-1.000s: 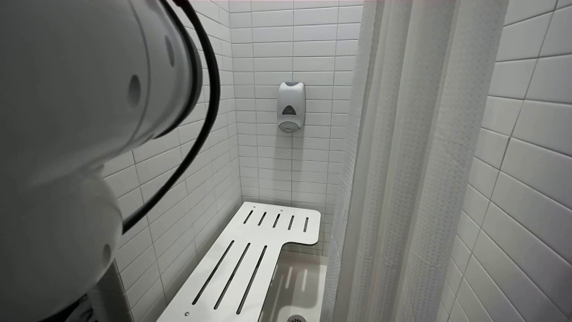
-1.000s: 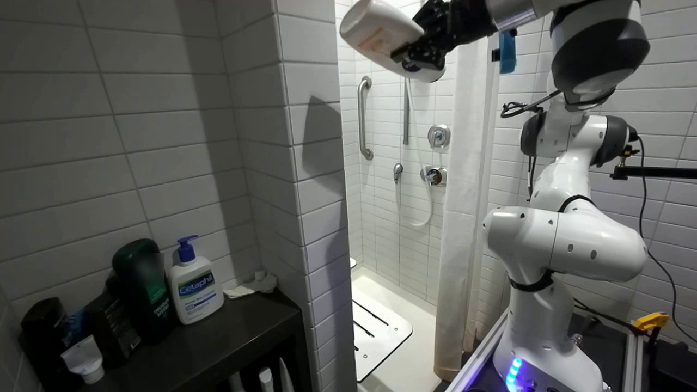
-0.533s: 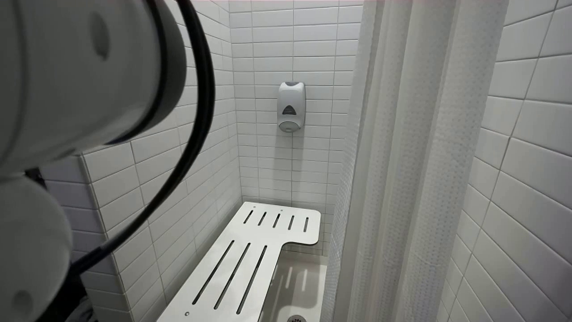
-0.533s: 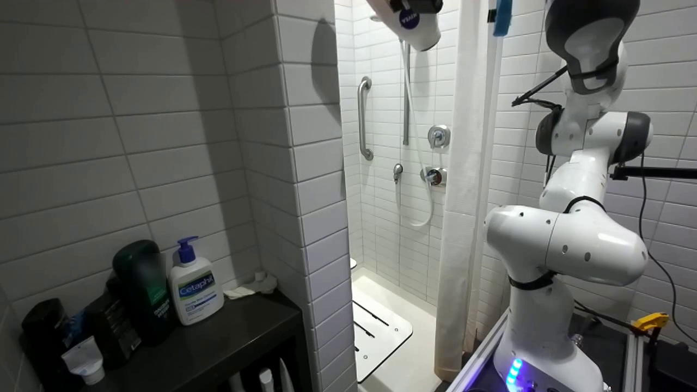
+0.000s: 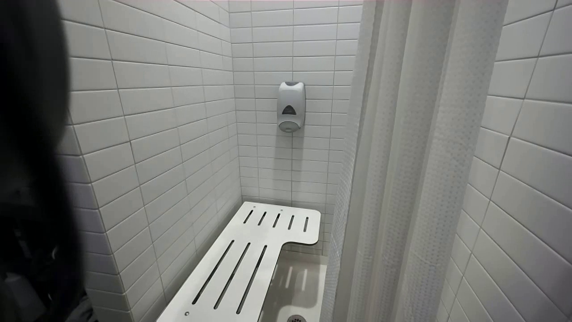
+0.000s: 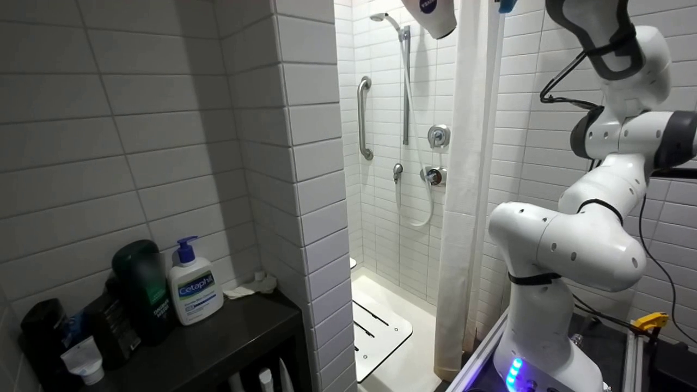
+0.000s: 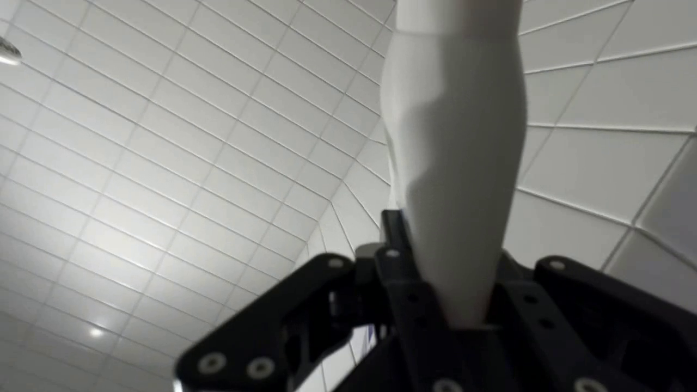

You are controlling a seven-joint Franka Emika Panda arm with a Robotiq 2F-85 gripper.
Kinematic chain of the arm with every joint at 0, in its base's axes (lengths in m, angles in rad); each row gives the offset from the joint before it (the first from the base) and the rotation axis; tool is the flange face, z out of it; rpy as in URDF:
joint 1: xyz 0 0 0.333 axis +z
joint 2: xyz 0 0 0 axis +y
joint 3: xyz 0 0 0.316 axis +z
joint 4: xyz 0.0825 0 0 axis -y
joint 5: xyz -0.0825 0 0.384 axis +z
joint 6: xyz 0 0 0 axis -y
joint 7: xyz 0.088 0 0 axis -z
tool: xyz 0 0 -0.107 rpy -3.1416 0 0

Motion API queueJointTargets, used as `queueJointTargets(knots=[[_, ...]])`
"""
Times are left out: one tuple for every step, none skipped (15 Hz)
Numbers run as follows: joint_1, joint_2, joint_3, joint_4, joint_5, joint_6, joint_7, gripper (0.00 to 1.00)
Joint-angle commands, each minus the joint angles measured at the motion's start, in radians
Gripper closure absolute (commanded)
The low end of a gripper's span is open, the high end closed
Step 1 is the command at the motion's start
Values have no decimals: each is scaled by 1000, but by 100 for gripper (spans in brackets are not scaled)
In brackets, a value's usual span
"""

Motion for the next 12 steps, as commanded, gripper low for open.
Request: queueJointTargets(knots=[[-125,-5,-92,22,137,51,14,95],[-163,-13,-128,9,183,60,9,95],[-201,-13,-165,-4,231,73,0,95],[-239,-11,-206,-21,274,85,-4,95],[-281,-2,-244,-32,309,95,-14,95],[-324,11,-284,-42,345,107,-28,95],[-365,17,-319,-64,378,120,-38,95],[-409,29,-354,-85,408,132,-53,95],[-447,41,-385,-104,439,151,-66,95],[-489,59,-412,-127,465,166,-85,95],[-536,76,-435,-160,489,175,-107,95],[-574,94,-457,-187,520,192,-126,95]])
